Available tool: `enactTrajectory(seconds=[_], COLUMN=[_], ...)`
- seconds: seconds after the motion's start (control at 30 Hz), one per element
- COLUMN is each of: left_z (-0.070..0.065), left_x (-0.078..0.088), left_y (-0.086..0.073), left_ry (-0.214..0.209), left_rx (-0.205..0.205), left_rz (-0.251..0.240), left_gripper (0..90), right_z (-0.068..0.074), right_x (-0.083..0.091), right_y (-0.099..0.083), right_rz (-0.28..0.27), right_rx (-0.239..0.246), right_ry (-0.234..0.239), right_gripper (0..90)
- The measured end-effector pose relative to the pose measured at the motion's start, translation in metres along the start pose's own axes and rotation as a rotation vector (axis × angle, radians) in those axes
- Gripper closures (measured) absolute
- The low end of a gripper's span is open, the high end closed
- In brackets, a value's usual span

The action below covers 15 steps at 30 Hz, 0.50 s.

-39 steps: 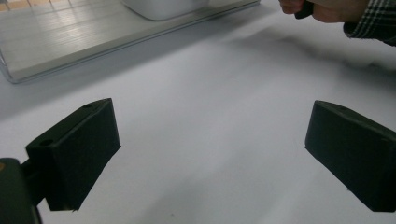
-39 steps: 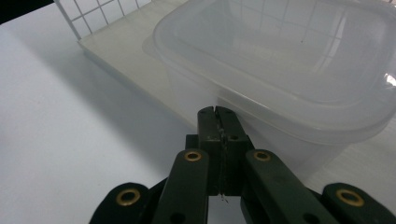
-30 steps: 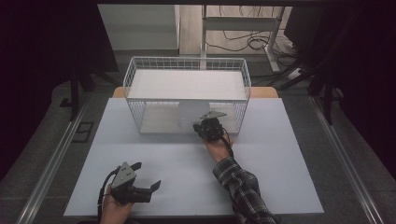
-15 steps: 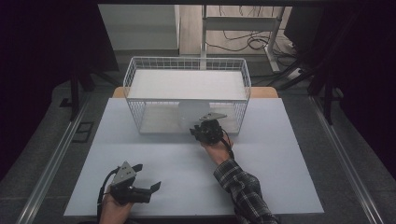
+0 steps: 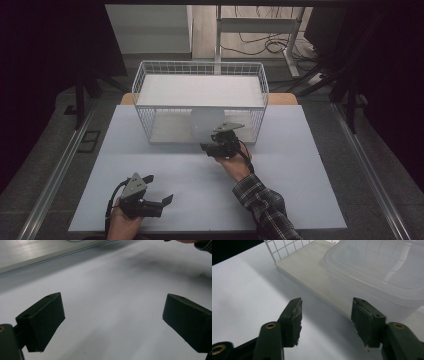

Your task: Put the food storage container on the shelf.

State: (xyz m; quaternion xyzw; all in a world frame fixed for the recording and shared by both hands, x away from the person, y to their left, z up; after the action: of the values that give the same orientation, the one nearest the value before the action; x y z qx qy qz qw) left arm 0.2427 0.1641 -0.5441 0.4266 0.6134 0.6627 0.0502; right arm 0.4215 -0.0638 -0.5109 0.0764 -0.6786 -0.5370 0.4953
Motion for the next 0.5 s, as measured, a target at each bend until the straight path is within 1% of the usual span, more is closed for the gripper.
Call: enactTrajectory(seconds=[0.23, 0.5], left_z=[0.000, 0.001], left_x=[0.000, 0.000], left_y=[0.000, 0.000], left_ry=[-0.001, -0.009], left_rx=[0.001, 0.016], left_rz=[0.001, 0.000], left_gripper=[3.6, 3.4], right_z=[0.005, 0.009], right_x=[0.006, 0.015], right_y=[-0.002, -0.006], right_rz=[0.003, 0.006], right_rx=[0.010, 0.015], right_ry=[0.008, 0.022], right_gripper=[33.8, 26.6])
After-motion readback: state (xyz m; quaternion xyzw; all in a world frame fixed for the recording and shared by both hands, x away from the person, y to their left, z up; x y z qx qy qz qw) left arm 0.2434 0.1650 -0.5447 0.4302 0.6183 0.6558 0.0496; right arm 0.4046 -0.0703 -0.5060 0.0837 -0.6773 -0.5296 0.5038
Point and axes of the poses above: each handheld gripper's, and its own axes: x roughly backward along the jaws, y roughly out of its top, z roughly to its left, the point moved 4 cm from there along -x, roughly forward along the jaws
